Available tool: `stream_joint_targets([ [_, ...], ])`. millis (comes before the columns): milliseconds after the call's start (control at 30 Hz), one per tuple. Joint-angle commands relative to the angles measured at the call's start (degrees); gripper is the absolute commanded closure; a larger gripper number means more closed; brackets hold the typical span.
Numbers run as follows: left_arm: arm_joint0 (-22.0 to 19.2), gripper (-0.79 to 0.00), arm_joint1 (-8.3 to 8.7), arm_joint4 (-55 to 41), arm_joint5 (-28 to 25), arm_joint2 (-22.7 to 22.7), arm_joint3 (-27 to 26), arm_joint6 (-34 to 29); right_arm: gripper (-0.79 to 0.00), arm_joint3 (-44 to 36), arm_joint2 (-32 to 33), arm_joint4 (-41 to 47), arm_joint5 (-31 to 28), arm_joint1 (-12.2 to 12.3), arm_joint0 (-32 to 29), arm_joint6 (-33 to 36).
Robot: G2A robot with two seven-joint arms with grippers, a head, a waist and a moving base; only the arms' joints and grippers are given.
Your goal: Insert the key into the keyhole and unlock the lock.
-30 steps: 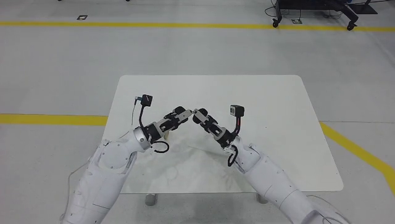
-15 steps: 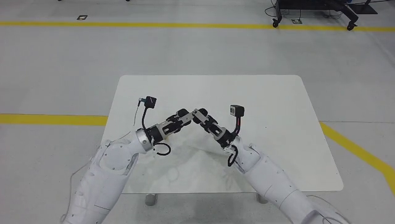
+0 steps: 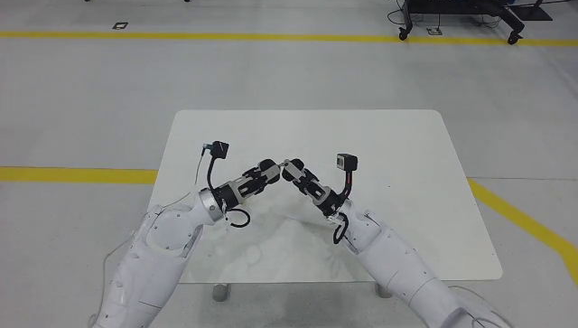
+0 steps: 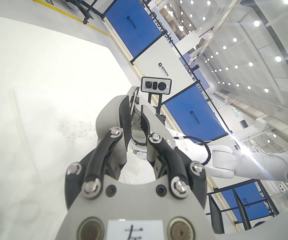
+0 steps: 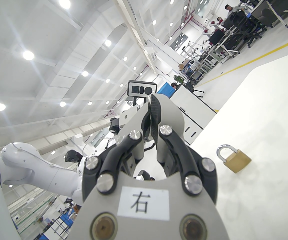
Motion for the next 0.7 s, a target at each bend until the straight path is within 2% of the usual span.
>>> stream_joint_targets([
  [0,0.0,-0.034,0.03,0.42,0.18,0.03,-0.02,0.15,0.0,0.0,0.0,0.0,0.0,0.0,0.0,0.0],
  [333,-0.03,-0.049,0.13,1.11,0.45,0.12,-0.05,1.27,0.0,0.0,0.0,0.0,0.0,0.0,0.0,0.0],
  [467,-0.09,0.0,0.19,1.47,0.28,0.17,-0.07,1.3,0.0,0.0,0.0,0.0,0.0,0.0,0.0,0.0],
  [667,0.13,0.0,0.27,1.98,-0.02,0.35,-0.46,1.6,0.0,0.0,0.0,0.0,0.0,0.0,0.0,0.0],
])
